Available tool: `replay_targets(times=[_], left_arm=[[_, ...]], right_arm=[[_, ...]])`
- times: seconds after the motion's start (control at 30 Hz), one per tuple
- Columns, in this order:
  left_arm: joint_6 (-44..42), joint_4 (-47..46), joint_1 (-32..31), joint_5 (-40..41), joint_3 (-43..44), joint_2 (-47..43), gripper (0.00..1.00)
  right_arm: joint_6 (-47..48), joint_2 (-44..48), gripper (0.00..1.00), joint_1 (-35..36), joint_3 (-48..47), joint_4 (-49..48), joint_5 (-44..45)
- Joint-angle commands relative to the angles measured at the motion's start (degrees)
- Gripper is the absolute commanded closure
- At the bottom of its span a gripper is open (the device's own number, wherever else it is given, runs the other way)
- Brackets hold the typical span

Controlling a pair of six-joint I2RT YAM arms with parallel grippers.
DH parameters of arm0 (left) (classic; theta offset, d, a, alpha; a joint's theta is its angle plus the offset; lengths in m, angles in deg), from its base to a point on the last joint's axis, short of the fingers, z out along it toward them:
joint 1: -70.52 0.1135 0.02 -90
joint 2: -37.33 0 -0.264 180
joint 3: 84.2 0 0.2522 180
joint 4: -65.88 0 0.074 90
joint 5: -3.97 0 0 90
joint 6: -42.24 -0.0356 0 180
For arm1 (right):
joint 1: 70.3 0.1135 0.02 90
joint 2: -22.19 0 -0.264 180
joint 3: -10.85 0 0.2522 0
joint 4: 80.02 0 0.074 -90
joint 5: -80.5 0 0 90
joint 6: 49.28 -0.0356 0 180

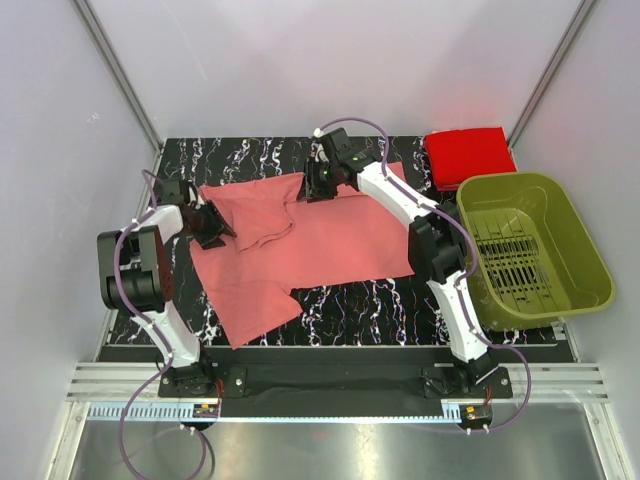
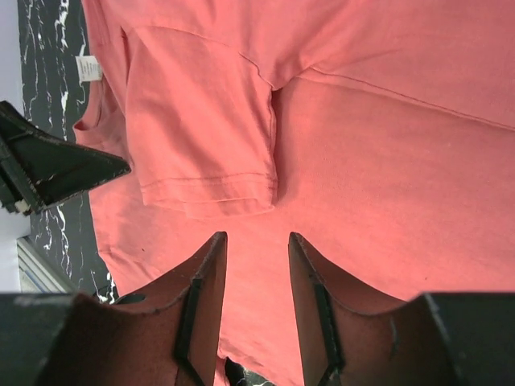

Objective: Fold and stack the t-shirts
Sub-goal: Fold the tshirt

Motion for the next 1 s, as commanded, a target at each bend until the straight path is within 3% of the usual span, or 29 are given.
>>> replay_targets(times=[0.0, 0.33, 0.6, 0.7, 0.73, 0.8, 0.97], left_arm=[[0.64, -3.90, -1.60, -0.96, -1.38, -4.60, 0.51], [-0.24, -1.63, -4.42, 5.00, -2.44, -3.20, 0.68], [-1.29, 0.66, -7.67, 8.53, -0.34, -2.15, 0.69], [-1.21, 1.80, -8.20, 10.28, 0.45, -1.53, 0.75], [-1.21, 2.16, -8.29, 11.25, 0.72, -1.53, 0.85], [-1.21, 3.82, -8.73, 12.48, 1.86, -2.05, 0.93], [-2.35, 10.06, -12.41, 18.54, 8.96, -2.85, 0.98]], right_arm=[[-0.92, -0.91, 0.56, -0.59, -0.82, -2.20, -2.48], [-0.83, -0.92, 0.57, 0.03, -0.38, -1.85, -0.81], [-1.27, -0.83, 0.58, 0.12, 0.41, -2.20, -0.72], [-1.01, -0.48, 0.59, 0.03, 0.50, -1.93, -0.02], [-0.83, -0.39, 0.59, 0.12, 0.67, -1.85, 0.24], [-0.65, 0.04, 0.59, 0.12, 0.76, -1.67, 0.86], [-0.56, 0.40, 0.59, 0.21, 0.85, -1.67, 1.03]])
